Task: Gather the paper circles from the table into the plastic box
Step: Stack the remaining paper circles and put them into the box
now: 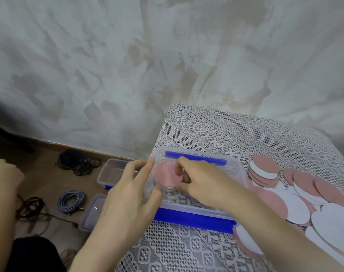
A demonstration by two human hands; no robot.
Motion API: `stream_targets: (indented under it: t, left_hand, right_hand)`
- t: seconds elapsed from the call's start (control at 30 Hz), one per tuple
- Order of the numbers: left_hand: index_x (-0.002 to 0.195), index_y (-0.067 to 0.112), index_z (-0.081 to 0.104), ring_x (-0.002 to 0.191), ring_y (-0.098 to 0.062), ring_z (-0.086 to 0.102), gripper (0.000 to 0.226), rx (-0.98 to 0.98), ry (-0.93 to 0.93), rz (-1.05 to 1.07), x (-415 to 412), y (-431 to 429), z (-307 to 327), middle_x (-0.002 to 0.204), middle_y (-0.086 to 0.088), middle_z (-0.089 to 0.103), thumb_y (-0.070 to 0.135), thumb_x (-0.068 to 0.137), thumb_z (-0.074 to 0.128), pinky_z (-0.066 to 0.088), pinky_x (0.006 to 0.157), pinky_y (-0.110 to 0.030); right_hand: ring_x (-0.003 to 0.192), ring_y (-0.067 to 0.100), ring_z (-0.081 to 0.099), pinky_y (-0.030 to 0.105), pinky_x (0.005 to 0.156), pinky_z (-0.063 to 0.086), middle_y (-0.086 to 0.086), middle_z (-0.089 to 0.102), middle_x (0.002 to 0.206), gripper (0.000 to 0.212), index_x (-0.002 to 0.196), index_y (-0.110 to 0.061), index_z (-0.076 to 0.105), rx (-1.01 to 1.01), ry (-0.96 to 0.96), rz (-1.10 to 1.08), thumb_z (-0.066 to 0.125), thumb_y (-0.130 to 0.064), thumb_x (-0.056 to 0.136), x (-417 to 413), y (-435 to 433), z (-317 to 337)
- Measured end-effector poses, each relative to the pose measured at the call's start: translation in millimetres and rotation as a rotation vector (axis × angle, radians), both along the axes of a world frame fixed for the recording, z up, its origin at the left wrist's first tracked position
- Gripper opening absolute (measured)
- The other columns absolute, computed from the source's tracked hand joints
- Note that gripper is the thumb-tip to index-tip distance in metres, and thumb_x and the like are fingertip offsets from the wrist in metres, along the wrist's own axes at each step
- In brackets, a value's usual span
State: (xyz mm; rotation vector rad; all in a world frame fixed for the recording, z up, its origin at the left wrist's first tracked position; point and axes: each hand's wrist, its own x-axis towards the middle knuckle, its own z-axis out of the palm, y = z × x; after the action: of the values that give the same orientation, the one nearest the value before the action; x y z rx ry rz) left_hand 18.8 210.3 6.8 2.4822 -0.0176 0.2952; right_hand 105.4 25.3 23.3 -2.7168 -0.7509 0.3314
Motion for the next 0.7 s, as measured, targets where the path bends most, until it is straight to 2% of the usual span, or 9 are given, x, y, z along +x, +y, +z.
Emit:
stream_targets:
  t: [0.07, 0.17, 0.27, 0.37, 0.43, 0.53, 0.6, 0.7]
  left_hand:
    - [0.153, 0.035, 0.033, 0.086, -0.011, 0.059, 0.060, 0.026, -0.009, 0.010, 0, -2, 2, 0.135, 0.023, 0.035, 0.037, 0.095, 0.051, 0.050, 0.073, -0.034]
    - [0.151, 0.031, 0.039, 0.101, -0.009, 0.057, 0.059, 0.094, -0.029, 0.025, 0, -3, 5, 0.136, 0.017, 0.041, 0.036, 0.094, 0.054, 0.052, 0.077, -0.035]
    - [0.141, 0.026, 0.053, 0.109, -0.016, 0.053, 0.052, 0.224, -0.097, 0.023, 3, -4, 10, 0.129, 0.010, 0.050, 0.039, 0.091, 0.055, 0.052, 0.079, -0.035]
    - [0.133, 0.020, 0.061, 0.101, -0.024, 0.059, 0.050, 0.328, -0.175, 0.019, 11, -12, 21, 0.120, 0.001, 0.060, 0.039, 0.087, 0.059, 0.053, 0.076, -0.037]
    - [0.130, 0.017, 0.063, 0.096, -0.028, 0.062, 0.049, 0.443, -0.192, 0.000, 18, -22, 27, 0.116, -0.004, 0.065, 0.039, 0.087, 0.066, 0.055, 0.074, -0.038]
    - [0.129, 0.014, 0.062, 0.095, -0.030, 0.062, 0.053, 0.534, -0.188, -0.042, 25, -42, 33, 0.115, -0.006, 0.066, 0.045, 0.087, 0.065, 0.056, 0.073, -0.041]
    - [0.134, 0.017, 0.057, 0.101, -0.029, 0.061, 0.057, 0.567, -0.186, -0.067, 26, -59, 35, 0.121, -0.006, 0.064, 0.052, 0.090, 0.058, 0.056, 0.080, -0.041]
    - [0.139, 0.019, 0.054, 0.108, -0.029, 0.058, 0.060, 0.584, -0.210, -0.105, 21, -93, 35, 0.125, -0.005, 0.063, 0.056, 0.091, 0.054, 0.053, 0.088, -0.042]
  right_hand:
    - [0.084, 0.012, 0.057, 0.025, 0.062, 0.040, -0.011, 0.059, 0.096, 0.026, 0.111, -0.025, 0.049, -0.028, -0.029, 0.019, 0.066, -0.033, 0.094, -2, 0, 5]
    - [0.093, 0.022, 0.063, 0.039, 0.073, 0.052, -0.003, 0.064, 0.105, 0.026, 0.112, -0.022, 0.050, -0.107, -0.150, 0.064, 0.063, -0.037, 0.096, -8, 1, 10]
    - [0.094, 0.030, 0.065, 0.038, 0.068, 0.049, 0.003, 0.066, 0.104, 0.029, 0.119, -0.019, 0.052, -0.212, -0.337, 0.064, 0.055, -0.041, 0.099, -13, -2, 15]
    - [0.095, 0.030, 0.067, 0.037, 0.066, 0.044, 0.003, 0.068, 0.102, 0.028, 0.121, -0.020, 0.054, -0.242, -0.492, 0.032, 0.049, -0.040, 0.102, -21, -12, 24]
    - [0.102, 0.030, 0.063, 0.037, 0.068, 0.039, 0.004, 0.066, 0.109, 0.036, 0.124, -0.020, 0.053, -0.228, -0.506, 0.000, 0.046, -0.048, 0.103, -30, -22, 34]
    - [0.112, 0.029, 0.056, 0.039, 0.078, 0.047, 0.005, 0.061, 0.123, 0.042, 0.133, -0.021, 0.050, -0.228, -0.537, -0.048, 0.043, -0.050, 0.103, -44, -47, 45]
    - [0.118, 0.029, 0.053, 0.041, 0.086, 0.049, 0.004, 0.058, 0.130, 0.046, 0.139, -0.022, 0.046, -0.220, -0.541, -0.097, 0.044, -0.050, 0.103, -54, -67, 50]
    - [0.116, 0.028, 0.053, 0.039, 0.086, 0.047, 0.005, 0.057, 0.130, 0.047, 0.141, -0.021, 0.045, -0.208, -0.556, -0.154, 0.046, -0.048, 0.102, -71, -101, 51]
